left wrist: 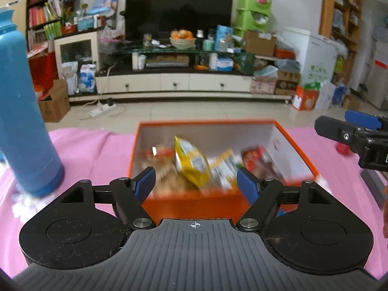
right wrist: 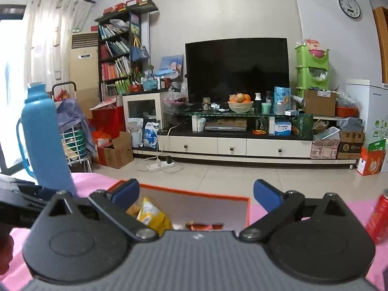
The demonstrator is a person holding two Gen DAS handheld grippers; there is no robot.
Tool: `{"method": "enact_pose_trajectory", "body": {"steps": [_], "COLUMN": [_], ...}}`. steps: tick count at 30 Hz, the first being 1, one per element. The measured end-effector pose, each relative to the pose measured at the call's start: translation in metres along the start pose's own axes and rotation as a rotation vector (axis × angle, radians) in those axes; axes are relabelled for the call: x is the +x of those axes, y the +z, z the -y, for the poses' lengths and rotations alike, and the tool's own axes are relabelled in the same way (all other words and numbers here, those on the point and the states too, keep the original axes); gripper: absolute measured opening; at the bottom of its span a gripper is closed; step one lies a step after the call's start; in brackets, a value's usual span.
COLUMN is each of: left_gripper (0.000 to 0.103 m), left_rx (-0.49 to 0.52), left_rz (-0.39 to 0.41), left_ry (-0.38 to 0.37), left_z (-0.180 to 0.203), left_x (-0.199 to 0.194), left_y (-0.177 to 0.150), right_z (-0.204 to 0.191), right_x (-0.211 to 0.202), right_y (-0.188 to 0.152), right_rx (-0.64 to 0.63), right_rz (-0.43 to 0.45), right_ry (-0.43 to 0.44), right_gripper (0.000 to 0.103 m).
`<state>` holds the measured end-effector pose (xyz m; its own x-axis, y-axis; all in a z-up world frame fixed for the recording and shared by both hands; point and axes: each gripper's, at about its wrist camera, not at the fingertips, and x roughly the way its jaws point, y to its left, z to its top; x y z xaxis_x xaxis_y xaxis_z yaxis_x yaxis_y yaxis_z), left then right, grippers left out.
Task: Organize snacks
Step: 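Move both tools back to the snack pile beside the orange box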
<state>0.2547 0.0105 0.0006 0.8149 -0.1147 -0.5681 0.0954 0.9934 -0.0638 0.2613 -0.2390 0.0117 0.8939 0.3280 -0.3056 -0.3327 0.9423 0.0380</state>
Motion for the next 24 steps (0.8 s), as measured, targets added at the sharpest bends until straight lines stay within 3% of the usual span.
{"method": "enact_pose_trajectory", "body": {"steps": [5,7,9,12,13,14,18,24], "left_gripper": [0.049,0.045,0.042,0.022,0.004,0.000,0.000,0.000], "left_rx": [0.038,0.048,0.047,0.011,-0.009,-0.028,-0.066,-0.082], "left_rz": [-0.108,-0.139,-0.170,-0.240,-0.263,-0.285,-0.308,-0.347], "left_ry": [-0.035,-0.038,-0.042,-0.067,-0.078,-0.088,-0.106,-0.140], "left_z": [0.030,0.042,0.051,0.055,0.054,0.054,0.052,0.053], "left_x": [-0.010,-0.002,0.015,0.044,0.051,0.057,0.051,0.004], "left_y": [-0.052,-0.059,-0.056,-0.050,-0.049,-0.050,-0.057,-0.093], "right_z": [0.018,0.032,0.045,0.058,0.063,0.068,0.078,0.068], "right_x": [-0.055,-0.064,-0.068,-0.076,-0.076,-0.074,-0.071,-0.065], "right_y": [-0.067,-0.091,-0.098,-0.097,-0.097,-0.097,-0.103,-0.107], "right_rx": [0.095,0.164,0.205,0.201,0.211,0.235,0.322,0.286], "right_rz": [-0.117,-0.206,-0.233,-0.194,-0.194,-0.201,-0.221,-0.270], "right_ry": [-0.097,-0.115,-0.133,-0.183,-0.197,-0.199,-0.158,-0.129], "right_gripper": [0.102,0.102,0.102,0.102,0.102,0.102,0.102,0.102]}}
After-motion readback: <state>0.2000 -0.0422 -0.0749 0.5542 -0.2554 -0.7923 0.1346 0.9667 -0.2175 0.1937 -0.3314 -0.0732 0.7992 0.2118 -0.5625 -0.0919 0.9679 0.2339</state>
